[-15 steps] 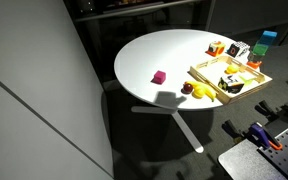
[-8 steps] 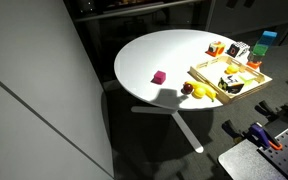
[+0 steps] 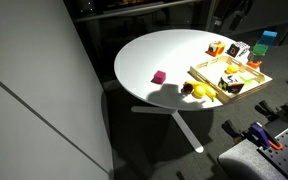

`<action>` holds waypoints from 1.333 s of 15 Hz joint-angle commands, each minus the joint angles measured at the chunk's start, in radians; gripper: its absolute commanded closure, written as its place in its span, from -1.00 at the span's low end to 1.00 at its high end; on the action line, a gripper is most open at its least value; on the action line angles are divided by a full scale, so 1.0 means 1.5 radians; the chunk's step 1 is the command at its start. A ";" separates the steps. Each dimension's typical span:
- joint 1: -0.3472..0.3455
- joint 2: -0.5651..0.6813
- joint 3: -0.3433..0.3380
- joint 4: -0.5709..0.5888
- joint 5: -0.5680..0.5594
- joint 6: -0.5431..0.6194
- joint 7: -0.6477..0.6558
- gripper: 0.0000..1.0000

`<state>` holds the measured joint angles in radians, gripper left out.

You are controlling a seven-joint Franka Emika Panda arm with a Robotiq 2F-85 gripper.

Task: Put the lemon in the box.

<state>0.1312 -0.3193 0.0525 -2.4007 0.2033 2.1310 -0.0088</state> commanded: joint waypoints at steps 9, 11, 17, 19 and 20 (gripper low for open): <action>-0.002 0.141 0.008 -0.008 -0.003 0.001 -0.120 -1.00; -0.003 0.153 0.013 -0.011 -0.018 0.007 -0.123 -1.00; -0.005 0.164 0.016 -0.008 -0.008 -0.001 -0.113 -1.00; -0.005 0.164 0.016 -0.008 -0.008 -0.001 -0.113 -1.00; -0.005 0.164 0.016 -0.008 -0.008 -0.001 -0.113 -1.00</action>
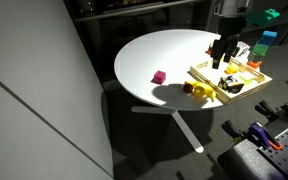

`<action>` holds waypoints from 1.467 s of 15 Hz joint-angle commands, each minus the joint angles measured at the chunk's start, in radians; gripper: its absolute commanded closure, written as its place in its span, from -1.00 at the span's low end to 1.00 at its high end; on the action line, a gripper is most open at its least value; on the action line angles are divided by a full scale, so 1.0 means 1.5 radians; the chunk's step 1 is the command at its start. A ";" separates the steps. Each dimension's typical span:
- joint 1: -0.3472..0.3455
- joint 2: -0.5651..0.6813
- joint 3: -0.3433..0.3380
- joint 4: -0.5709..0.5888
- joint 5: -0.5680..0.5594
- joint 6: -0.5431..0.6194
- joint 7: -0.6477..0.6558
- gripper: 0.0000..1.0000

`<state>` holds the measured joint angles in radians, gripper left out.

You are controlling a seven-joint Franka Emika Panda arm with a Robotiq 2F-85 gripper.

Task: Put the lemon in the box.

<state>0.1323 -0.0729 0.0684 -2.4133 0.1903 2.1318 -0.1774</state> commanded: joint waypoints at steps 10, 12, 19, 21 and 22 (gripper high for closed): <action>-0.003 0.076 0.019 -0.002 -0.035 0.084 0.013 -1.00; -0.001 0.093 0.024 -0.005 -0.054 0.103 0.020 -1.00; 0.003 0.158 0.027 -0.016 -0.136 0.171 0.060 -1.00; 0.004 0.178 0.023 -0.013 -0.160 0.190 0.078 -1.00; 0.004 0.189 0.022 -0.009 -0.168 0.196 0.086 -1.00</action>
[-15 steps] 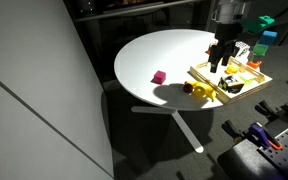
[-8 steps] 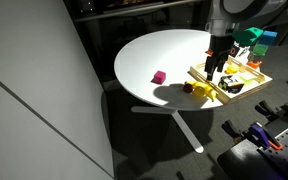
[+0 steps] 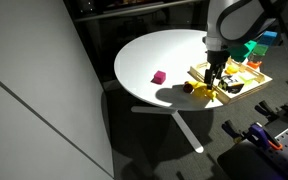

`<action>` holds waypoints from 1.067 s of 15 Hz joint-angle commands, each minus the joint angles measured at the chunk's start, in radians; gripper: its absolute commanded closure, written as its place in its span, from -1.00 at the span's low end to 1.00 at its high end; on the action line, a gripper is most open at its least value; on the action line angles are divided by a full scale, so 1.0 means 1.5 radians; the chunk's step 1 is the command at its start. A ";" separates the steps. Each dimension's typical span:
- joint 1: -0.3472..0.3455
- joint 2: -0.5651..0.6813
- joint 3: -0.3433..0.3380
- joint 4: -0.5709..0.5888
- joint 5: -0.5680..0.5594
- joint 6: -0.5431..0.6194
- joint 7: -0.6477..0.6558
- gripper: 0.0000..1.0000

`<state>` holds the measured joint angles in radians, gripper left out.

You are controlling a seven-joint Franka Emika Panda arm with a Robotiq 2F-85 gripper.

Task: Put the lemon in the box.

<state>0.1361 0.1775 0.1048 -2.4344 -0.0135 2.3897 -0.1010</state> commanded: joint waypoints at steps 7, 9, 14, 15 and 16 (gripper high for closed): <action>0.005 0.083 -0.012 0.041 -0.062 0.059 0.071 -1.00; 0.006 0.101 -0.015 0.057 -0.066 0.062 0.078 -1.00; 0.011 0.139 -0.018 0.095 -0.066 0.063 0.086 -1.00; 0.012 0.145 -0.017 0.101 -0.065 0.063 0.086 -1.00; 0.013 0.152 -0.017 0.105 -0.064 0.063 0.088 -1.00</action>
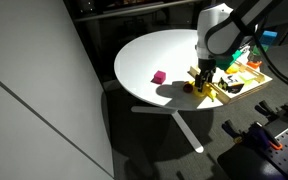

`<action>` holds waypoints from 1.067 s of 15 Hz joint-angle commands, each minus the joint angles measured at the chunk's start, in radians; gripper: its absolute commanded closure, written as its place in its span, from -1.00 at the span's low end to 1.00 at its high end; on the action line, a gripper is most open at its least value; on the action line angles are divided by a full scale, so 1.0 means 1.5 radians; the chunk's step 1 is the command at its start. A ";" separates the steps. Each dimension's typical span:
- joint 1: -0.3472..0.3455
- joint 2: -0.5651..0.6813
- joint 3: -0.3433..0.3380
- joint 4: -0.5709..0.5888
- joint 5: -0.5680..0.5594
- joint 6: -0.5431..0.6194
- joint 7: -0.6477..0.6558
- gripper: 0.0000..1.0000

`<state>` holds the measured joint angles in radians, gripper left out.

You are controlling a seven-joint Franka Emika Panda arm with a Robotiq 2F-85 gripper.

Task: Put the lemon in the box.

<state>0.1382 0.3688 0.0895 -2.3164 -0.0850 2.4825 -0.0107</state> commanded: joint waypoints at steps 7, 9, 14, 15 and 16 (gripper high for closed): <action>0.026 0.065 -0.007 0.044 -0.017 0.003 0.032 -0.65; 0.029 0.072 -0.008 0.047 -0.018 0.003 0.033 -0.36; 0.029 0.077 -0.010 0.053 -0.016 -0.002 0.030 0.45; 0.027 0.073 -0.008 0.053 -0.013 -0.007 0.028 0.63; 0.026 0.069 -0.007 0.054 -0.010 -0.010 0.027 0.78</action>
<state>0.1706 0.4789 0.0860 -2.2525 -0.0850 2.4826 0.0060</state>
